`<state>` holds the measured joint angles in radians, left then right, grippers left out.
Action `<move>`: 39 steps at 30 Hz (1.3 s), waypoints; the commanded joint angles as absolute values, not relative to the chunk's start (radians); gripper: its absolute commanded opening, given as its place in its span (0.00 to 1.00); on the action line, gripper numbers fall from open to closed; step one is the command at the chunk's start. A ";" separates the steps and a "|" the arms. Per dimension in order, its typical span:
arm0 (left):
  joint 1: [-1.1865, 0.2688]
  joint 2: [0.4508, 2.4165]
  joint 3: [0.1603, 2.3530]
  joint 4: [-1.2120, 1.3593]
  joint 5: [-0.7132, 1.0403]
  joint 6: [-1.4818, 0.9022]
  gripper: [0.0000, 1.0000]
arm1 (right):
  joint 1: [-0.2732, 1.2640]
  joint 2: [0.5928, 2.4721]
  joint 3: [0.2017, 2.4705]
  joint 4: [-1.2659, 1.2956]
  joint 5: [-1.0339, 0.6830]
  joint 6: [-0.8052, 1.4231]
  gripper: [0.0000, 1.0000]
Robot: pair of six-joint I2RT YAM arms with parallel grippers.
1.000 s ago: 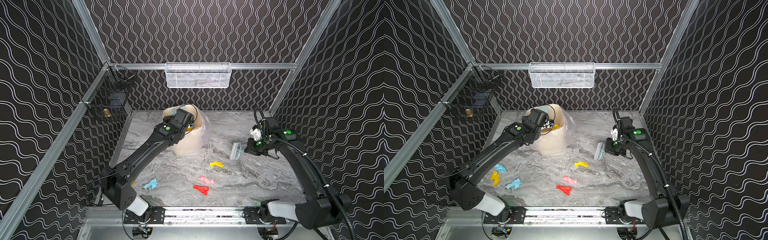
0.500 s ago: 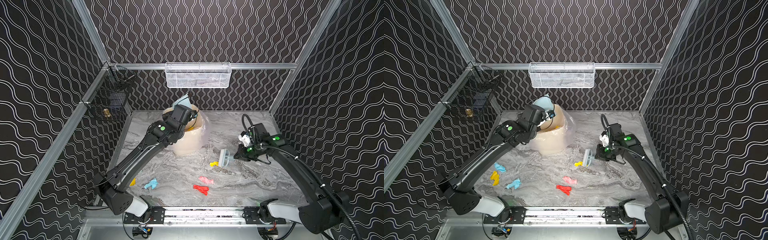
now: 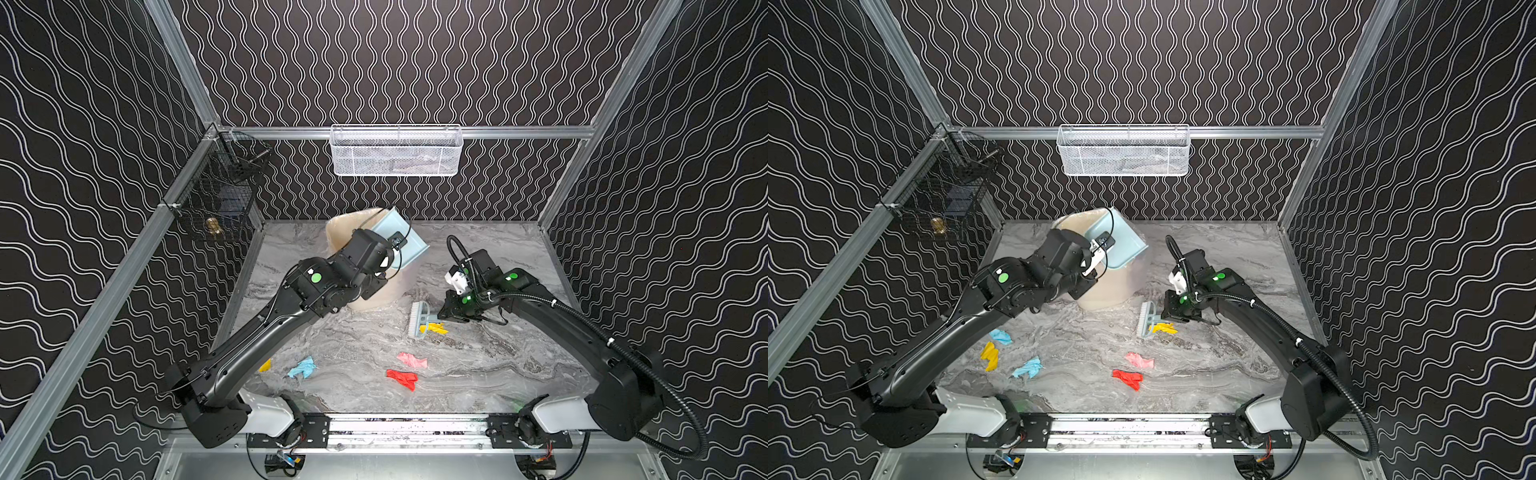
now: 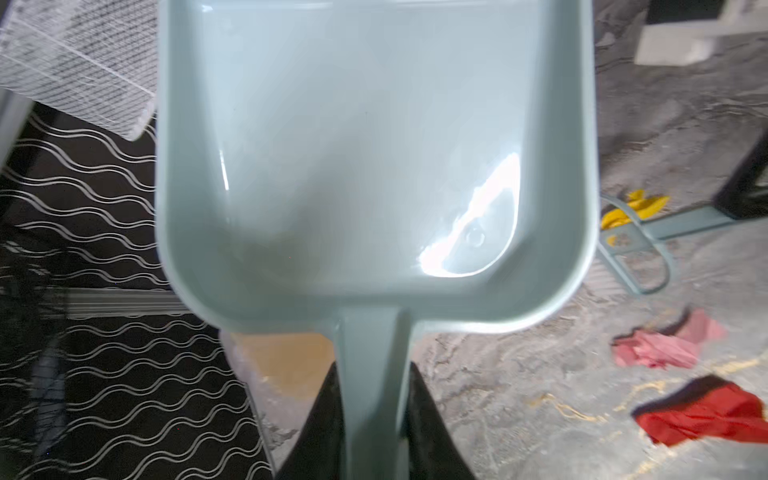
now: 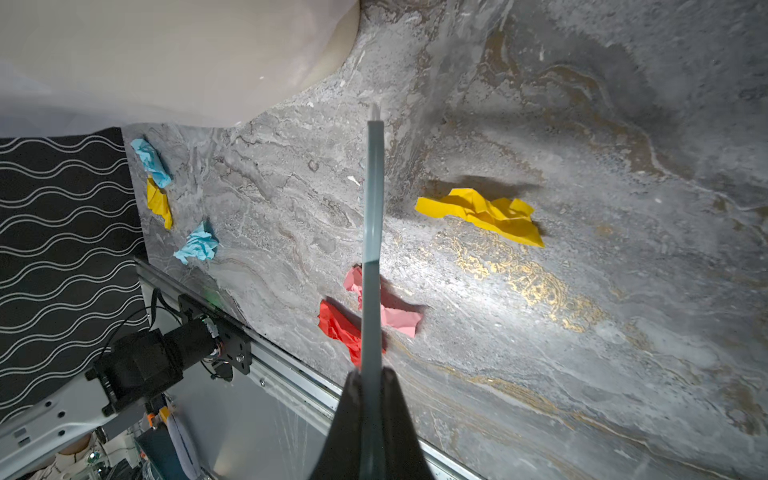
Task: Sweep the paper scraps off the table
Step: 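Lower the dustpan beside the yellow scrap while the right brings the brush over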
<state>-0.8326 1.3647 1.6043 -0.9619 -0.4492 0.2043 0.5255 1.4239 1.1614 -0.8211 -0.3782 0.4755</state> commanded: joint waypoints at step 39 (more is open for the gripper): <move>-1.039 1.622 1.268 -0.887 -0.039 0.164 0.07 | 0.195 1.401 1.333 -1.271 0.016 0.253 0.00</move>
<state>-1.0374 1.5990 1.2675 -0.9218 -0.0528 0.1150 0.1955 1.3788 1.3178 -1.2606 -0.0082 0.2760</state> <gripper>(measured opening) 0.216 0.088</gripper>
